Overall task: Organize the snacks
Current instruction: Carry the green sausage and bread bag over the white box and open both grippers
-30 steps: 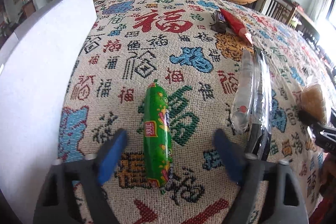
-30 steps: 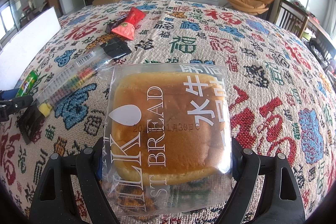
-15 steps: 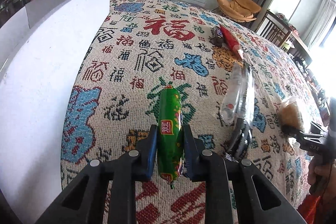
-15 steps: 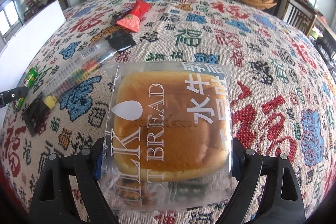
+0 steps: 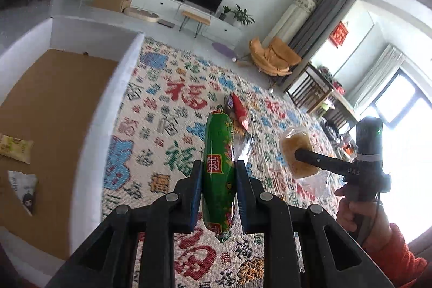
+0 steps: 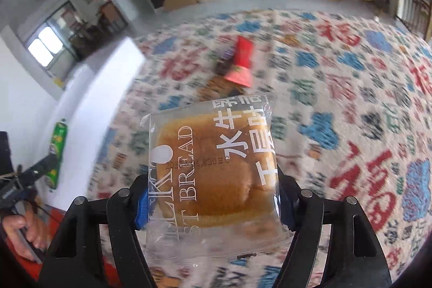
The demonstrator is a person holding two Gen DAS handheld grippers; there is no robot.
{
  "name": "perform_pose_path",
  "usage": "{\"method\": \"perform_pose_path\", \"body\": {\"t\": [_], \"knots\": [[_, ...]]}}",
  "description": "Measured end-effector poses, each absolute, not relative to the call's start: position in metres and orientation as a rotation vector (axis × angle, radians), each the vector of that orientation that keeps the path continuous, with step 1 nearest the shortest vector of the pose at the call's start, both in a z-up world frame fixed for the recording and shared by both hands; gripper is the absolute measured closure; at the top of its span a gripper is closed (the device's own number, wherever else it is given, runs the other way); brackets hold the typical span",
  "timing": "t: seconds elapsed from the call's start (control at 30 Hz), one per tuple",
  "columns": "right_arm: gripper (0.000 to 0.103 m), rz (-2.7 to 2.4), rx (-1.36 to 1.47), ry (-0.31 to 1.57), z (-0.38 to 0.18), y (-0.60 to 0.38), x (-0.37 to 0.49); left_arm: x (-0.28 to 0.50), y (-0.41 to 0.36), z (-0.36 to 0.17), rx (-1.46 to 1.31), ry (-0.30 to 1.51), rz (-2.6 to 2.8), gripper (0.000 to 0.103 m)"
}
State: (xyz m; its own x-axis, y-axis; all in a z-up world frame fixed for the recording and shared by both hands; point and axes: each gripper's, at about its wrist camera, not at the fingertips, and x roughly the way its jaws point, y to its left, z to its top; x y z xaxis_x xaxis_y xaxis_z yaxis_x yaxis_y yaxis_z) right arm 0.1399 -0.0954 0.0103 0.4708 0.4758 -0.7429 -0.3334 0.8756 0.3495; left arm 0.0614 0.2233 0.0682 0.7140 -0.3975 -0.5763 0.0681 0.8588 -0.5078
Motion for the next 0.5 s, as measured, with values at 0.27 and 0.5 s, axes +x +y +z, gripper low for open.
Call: {"method": "perform_pose_path", "body": {"t": [0.27,0.5], "knots": [[0.026,1.02,0.229,0.874,0.102,0.132,0.128,0.019,0.372,0.089,-0.475,0.686,0.181,0.06],[0.015,1.039,0.21,0.958,0.079,0.217,0.141,-0.025,0.429,0.06,-0.54,0.684,0.397,0.015]]}}
